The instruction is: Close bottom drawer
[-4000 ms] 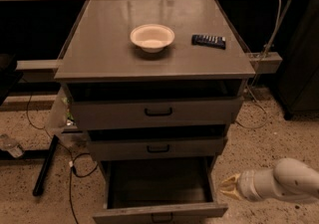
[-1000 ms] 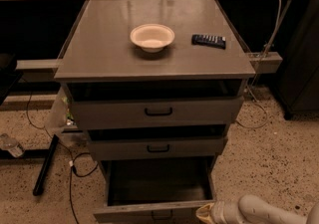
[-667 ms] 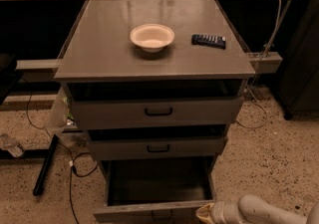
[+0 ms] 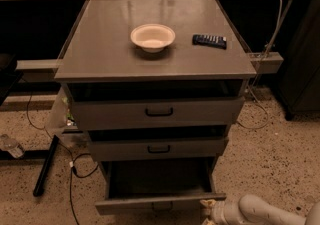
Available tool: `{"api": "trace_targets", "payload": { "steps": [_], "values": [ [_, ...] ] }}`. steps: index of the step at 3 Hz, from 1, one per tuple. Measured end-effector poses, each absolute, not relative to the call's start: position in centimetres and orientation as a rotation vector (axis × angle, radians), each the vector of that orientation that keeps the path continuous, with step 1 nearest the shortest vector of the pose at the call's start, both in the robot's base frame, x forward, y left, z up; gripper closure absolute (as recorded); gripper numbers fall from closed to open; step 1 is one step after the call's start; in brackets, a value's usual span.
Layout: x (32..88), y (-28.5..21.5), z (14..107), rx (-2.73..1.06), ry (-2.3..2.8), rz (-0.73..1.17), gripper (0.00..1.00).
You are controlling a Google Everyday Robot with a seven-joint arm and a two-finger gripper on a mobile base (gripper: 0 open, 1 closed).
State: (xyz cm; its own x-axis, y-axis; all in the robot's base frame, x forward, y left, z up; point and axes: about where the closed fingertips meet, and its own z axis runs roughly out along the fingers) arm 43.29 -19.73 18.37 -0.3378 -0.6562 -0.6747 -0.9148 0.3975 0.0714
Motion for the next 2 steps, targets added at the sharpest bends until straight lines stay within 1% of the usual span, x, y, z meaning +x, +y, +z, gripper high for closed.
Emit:
{"api": "trace_targets", "payload": {
  "steps": [1, 2],
  "values": [
    [45.5, -19.8, 18.1, -1.326, 2.085, 0.593, 0.15],
    [48.9, -19.7, 17.8, -1.339, 2.048, 0.579, 0.39]
  ]
}}
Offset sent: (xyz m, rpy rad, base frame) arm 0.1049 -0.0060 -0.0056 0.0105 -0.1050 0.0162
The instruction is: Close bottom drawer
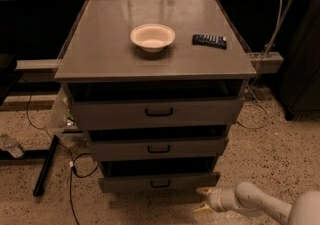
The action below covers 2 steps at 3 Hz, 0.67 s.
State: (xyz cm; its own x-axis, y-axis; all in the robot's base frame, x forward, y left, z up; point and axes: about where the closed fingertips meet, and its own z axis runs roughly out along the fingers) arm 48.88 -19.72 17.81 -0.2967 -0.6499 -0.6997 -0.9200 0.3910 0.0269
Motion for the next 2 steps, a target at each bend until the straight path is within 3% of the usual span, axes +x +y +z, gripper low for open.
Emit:
{"api": "trace_targets", "payload": {
  "steps": [2],
  "values": [
    [57.5, -20.0, 16.4, -1.381, 1.987, 0.536, 0.86]
  ]
}}
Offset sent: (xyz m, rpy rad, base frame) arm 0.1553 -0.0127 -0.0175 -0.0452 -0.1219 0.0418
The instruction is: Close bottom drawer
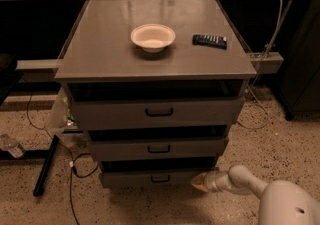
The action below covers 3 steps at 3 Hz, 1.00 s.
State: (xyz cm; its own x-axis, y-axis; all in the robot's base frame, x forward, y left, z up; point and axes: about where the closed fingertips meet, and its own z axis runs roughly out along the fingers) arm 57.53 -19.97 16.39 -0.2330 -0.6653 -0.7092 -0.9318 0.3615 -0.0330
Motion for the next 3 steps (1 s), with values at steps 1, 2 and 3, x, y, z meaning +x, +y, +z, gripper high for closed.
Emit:
{"api": "trace_targets", "payload": {
  "steps": [1, 2, 3],
  "values": [
    [59.68, -21.12, 17.13, -1.368, 1.979, 0.487, 0.84],
    [59.2, -20.94, 17.14, -1.369, 1.977, 0.49, 0.6],
    [59.2, -20.94, 17.14, -1.369, 1.977, 0.49, 0.37]
  ]
}}
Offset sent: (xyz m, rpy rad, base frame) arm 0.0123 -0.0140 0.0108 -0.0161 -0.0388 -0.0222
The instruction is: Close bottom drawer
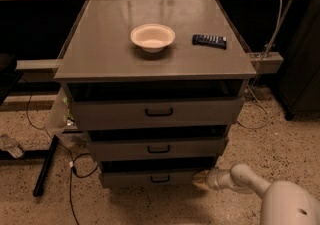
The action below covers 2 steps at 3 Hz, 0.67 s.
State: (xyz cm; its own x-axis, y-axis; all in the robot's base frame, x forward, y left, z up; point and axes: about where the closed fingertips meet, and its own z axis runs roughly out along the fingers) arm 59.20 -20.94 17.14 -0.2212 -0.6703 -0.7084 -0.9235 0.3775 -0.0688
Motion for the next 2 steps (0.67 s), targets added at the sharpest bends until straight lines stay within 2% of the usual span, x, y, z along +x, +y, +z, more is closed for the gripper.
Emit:
{"api": "trace_targets", "payload": {
  "steps": [1, 2],
  "values": [
    [59.2, -20.94, 17.14, -1.369, 1.977, 0.49, 0.14],
    [59.19, -20.93, 17.14, -1.369, 1.977, 0.49, 0.0]
  ]
}}
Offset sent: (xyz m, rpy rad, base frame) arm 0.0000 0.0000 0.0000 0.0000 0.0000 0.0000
